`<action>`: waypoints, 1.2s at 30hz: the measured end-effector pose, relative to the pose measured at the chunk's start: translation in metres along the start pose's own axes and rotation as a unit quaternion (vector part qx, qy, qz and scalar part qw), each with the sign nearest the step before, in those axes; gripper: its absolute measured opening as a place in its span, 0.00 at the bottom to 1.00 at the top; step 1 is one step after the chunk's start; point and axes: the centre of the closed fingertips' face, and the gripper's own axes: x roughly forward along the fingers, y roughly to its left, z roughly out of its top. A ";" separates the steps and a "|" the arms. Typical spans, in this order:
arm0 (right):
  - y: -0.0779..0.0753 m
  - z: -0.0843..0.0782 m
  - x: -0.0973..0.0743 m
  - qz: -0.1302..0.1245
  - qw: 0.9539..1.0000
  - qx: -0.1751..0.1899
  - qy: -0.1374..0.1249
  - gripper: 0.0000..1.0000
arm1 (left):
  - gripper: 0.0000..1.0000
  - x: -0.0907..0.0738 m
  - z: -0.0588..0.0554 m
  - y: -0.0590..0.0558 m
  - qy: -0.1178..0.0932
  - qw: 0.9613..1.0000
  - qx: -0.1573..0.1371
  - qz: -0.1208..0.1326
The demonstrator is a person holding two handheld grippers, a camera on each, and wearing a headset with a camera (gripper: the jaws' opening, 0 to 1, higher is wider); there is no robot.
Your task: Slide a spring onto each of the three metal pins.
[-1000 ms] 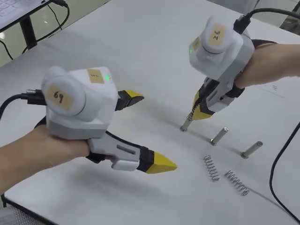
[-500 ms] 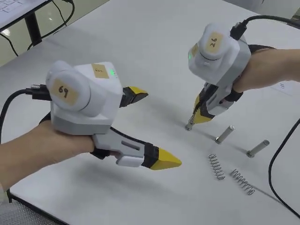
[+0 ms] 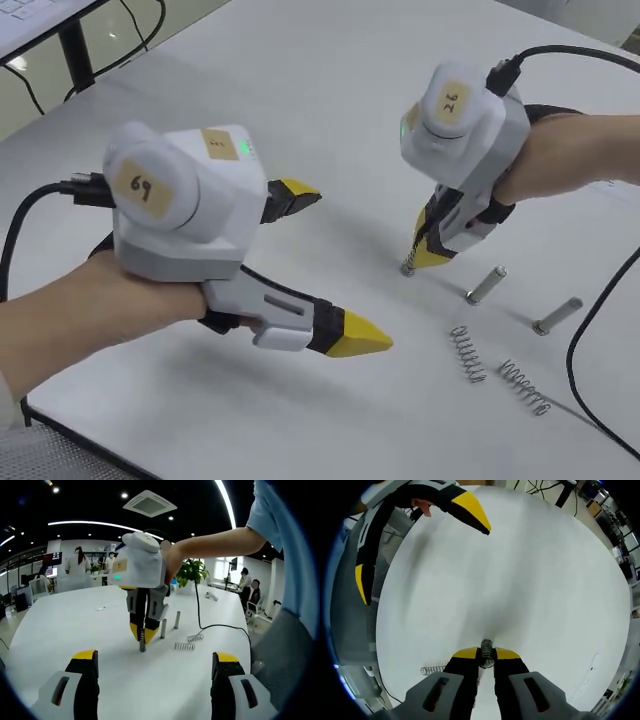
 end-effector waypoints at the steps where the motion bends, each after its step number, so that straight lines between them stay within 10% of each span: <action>1: 0.000 0.000 0.000 -0.001 1.000 -0.001 0.000 0.08 | 0.92 0.000 0.000 0.000 0.000 1.000 0.000 0.001; 23: 0.000 -0.002 0.002 0.002 1.000 -0.004 0.004 0.10 | 0.91 0.002 -0.001 0.001 0.002 1.000 0.000 -0.002; 36: 0.000 -0.001 0.003 -0.005 1.000 0.014 -0.016 0.36 | 0.91 0.003 0.000 0.001 0.000 1.000 -0.002 -0.004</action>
